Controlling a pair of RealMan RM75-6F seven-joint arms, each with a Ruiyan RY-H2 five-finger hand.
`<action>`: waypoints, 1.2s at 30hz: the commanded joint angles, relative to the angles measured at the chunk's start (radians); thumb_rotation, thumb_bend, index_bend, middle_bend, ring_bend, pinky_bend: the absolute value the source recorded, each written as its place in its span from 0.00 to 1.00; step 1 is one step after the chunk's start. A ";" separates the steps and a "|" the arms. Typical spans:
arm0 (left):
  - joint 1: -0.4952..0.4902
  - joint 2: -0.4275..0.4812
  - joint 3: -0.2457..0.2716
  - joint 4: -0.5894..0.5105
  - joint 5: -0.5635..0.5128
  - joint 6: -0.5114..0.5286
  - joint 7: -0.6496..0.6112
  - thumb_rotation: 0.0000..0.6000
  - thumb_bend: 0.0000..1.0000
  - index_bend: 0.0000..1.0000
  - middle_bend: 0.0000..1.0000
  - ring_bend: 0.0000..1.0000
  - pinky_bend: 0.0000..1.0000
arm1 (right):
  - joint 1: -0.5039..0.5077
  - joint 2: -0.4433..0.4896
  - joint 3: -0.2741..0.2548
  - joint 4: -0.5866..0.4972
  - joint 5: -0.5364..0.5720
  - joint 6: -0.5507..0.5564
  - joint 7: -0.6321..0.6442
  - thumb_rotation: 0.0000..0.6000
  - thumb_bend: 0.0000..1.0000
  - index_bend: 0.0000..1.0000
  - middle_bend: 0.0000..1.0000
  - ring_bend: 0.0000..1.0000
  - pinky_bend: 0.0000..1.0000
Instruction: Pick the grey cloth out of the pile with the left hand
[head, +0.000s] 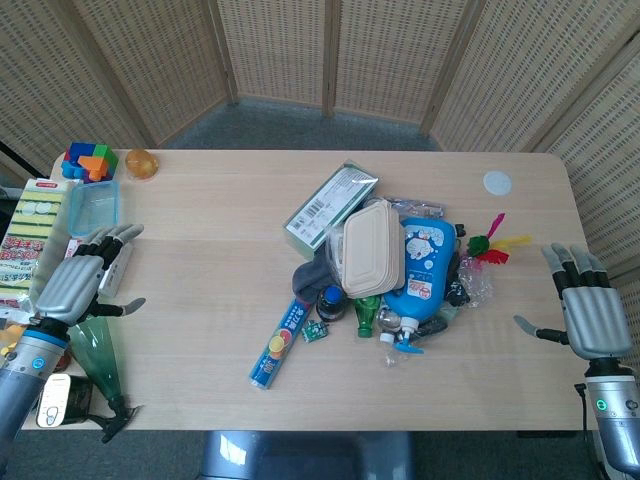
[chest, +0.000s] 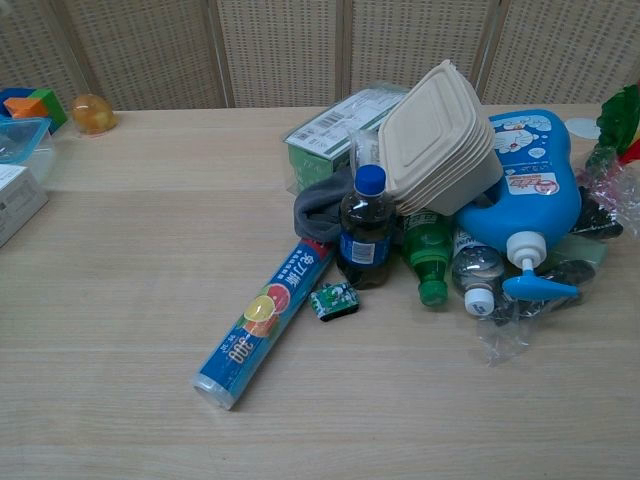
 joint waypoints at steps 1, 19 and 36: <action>-0.003 -0.002 0.000 0.002 -0.002 -0.005 0.000 0.94 0.24 0.08 0.03 0.00 0.00 | -0.001 -0.001 0.001 -0.002 -0.001 0.003 0.005 0.64 0.15 0.00 0.00 0.00 0.00; -0.037 -0.025 -0.001 0.026 0.036 -0.048 -0.018 0.94 0.24 0.08 0.03 0.00 0.00 | -0.037 0.013 -0.004 -0.027 -0.023 0.053 0.031 0.65 0.15 0.00 0.00 0.00 0.00; -0.189 -0.225 0.009 0.204 0.037 -0.193 0.166 0.93 0.24 0.08 0.04 0.00 0.00 | -0.063 0.014 -0.017 -0.037 -0.047 0.078 0.053 0.65 0.15 0.00 0.00 0.00 0.00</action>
